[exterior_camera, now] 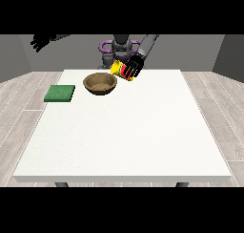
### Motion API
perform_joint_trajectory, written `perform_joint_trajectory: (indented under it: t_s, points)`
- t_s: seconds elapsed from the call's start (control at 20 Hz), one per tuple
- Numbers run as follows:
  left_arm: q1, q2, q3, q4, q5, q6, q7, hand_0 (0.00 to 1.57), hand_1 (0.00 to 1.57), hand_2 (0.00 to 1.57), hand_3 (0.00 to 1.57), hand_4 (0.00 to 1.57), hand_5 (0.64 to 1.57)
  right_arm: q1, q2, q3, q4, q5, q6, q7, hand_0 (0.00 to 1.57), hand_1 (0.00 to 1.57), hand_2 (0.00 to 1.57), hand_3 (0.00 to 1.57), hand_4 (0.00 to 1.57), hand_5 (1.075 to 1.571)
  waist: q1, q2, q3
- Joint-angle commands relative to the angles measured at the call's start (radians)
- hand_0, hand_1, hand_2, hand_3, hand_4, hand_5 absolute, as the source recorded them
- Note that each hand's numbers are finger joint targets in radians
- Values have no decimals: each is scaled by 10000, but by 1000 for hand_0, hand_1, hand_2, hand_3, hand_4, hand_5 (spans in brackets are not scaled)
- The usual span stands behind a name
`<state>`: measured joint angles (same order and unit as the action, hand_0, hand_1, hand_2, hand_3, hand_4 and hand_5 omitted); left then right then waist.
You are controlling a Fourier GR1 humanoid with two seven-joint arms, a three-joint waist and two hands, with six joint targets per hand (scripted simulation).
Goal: Pick the cup and pour the ball into the bowl, then pick the bowl and place it on the pad
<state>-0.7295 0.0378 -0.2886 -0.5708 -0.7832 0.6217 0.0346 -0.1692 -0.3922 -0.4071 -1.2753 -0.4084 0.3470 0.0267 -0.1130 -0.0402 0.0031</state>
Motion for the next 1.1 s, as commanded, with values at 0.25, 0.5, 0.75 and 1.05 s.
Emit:
perform_joint_trajectory:
  t_s: [0.25,0.5,0.75,1.05]
  points:
    - [-2371,-372,-2038,695,-2914,-1409,3785,1311,1311,1571,1571,1470,1529,-505,-67,19,1301,173,437,-670,0,0,0,172,699,1560,83,94,-11]
    - [-3250,-376,-3086,1214,-4470,-2320,5277,1487,1487,1571,1571,1191,1561,-959,-115,93,1423,163,322,-435,0,0,0,250,697,1555,-122,75,-15]
    - [-3071,-377,-4195,816,-5082,-4084,5691,730,730,1571,1569,1012,1570,-828,261,454,1577,350,340,-431,0,0,0,300,699,1555,-485,-419,-20]
    - [-3201,-378,-4892,-393,-5235,-5901,5981,195,195,1245,1571,1115,1569,-1506,737,816,1566,696,-236,-660,0,0,0,341,693,1552,-728,-5,-28]
